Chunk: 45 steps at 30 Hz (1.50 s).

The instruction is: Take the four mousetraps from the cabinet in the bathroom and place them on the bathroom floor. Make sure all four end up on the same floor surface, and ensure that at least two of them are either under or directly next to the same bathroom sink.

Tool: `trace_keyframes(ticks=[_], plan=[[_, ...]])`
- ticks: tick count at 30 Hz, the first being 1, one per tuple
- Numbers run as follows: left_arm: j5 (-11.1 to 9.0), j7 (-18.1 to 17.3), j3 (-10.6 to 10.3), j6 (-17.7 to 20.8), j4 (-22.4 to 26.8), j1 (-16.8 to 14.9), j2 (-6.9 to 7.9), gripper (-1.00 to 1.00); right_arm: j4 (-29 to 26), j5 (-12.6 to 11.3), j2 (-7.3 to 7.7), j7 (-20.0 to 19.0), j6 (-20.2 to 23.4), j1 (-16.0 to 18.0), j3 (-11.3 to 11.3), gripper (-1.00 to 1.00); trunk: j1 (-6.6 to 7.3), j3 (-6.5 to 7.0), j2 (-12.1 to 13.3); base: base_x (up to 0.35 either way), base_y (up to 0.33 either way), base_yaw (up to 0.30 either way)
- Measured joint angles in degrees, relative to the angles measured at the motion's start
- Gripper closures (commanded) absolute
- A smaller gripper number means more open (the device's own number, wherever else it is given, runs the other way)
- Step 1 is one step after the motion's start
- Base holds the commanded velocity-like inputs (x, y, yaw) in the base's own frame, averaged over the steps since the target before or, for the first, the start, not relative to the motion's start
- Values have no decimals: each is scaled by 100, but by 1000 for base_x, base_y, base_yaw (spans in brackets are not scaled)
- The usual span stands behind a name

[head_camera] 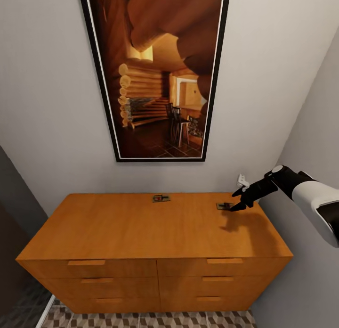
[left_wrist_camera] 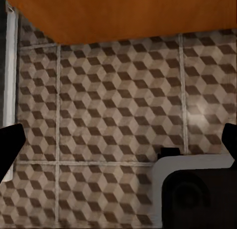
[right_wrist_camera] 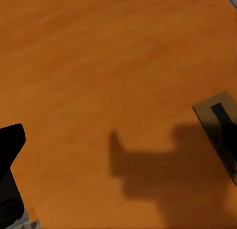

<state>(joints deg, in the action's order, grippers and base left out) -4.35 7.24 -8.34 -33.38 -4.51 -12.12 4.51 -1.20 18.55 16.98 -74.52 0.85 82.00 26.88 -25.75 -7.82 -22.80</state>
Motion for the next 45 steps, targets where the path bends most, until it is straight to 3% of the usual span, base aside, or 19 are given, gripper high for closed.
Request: trace_keyframes(ticks=[10,12,21,23,26,36,45], plan=[[1,-10,-1,224,-2,621,292,-100,-5,-8,9,64,-36,-3,-15,-100,0,0,0,0,0,0],[0,-11,0,232,-2,776,335,-100,-10,-8,83,90,-119,-3,-11,-100,0,0,0,0,0,0],[3,-11,-3,237,-1,869,358,-100,-13,-4,261,100,-246,-4,-14,-100,0,0,0,0,0,0],[3,-16,-3,237,-1,885,359,-100,-9,-6,400,100,-307,-4,0,-100,0,0,0,0,0,0],[3,-18,-3,241,-1,895,358,-100,-7,-8,473,117,-418,-4,-8,-100,0,0,0,0,0,0],[3,-20,-4,245,1,906,352,-100,-7,-20,497,300,-480,-4,-7,-100,1,0,-1,13,0,0],[3,-18,-4,246,7,907,351,-100,-5,-30,482,324,-487,-4,-2,-100,1,0,0,223,0,0]])
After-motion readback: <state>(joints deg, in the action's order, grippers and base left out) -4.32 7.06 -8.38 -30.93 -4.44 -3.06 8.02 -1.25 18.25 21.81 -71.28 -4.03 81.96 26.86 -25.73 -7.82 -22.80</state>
